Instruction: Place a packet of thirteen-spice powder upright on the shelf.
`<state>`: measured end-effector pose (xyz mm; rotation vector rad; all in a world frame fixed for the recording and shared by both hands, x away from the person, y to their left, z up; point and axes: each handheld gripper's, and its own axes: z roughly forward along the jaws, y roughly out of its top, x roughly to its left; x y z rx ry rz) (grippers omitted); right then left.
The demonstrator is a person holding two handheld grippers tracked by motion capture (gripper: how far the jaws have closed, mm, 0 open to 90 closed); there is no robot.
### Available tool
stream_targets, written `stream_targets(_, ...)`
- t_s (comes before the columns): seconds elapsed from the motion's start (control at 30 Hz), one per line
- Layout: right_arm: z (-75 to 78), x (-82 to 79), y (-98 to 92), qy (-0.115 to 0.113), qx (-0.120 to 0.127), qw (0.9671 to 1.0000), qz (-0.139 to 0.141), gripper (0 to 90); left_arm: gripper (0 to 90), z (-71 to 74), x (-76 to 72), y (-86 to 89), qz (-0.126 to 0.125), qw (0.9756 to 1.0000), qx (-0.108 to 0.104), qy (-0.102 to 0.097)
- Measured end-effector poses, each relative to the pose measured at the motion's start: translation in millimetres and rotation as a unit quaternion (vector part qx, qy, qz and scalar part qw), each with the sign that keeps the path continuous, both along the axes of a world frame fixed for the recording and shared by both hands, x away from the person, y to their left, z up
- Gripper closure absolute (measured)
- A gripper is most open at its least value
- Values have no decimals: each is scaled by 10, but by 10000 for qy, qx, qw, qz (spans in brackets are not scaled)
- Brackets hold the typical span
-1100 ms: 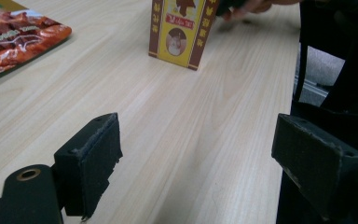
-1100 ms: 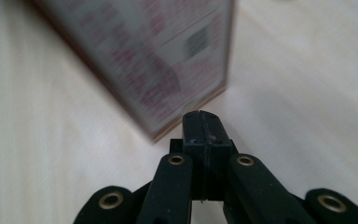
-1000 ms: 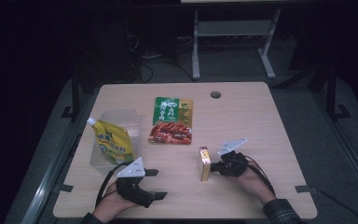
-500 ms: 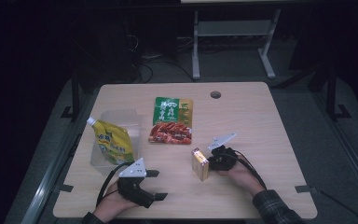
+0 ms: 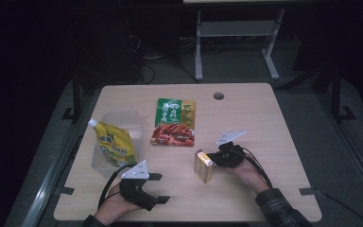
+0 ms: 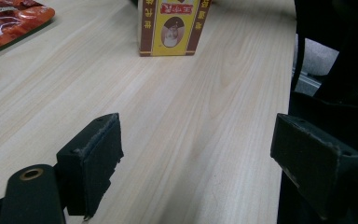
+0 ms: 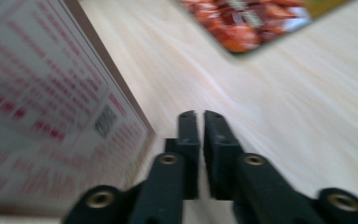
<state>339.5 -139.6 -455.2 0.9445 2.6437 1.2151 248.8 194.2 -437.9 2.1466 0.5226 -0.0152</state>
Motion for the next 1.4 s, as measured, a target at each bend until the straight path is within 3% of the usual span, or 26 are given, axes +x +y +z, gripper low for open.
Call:
stream_targets(0.2, 162, -284, -253, -133, 26, 9987, -497, 662, 161, 9, -14, 17, 36, 10000, 38, 1)
stream_targets(0.43, 278, -619, -396, -205, 273, 9976, -599, 480, 162, -18, -70, 100, 97, 9998, 131, 76)
stream_targets(0.57, 311, -741, -328, -187, 391, 9980, -459, 433, 162, -15, -59, 97, 119, 9998, 132, 66)
stream_targets(0.77, 337, -753, -135, -253, 466, 9981, -308, 377, 161, -34, -59, 70, 79, 9998, 158, 107)
stream_targets(1.13, 425, -622, 134, -525, 580, 9964, -334, 356, 161, -81, -49, 11, -20, 9997, 236, 96)
stream_targets(1.4, 422, -570, 189, -578, 581, 9961, -319, 444, 161, -94, -41, -8, -59, 9996, 250, 107)
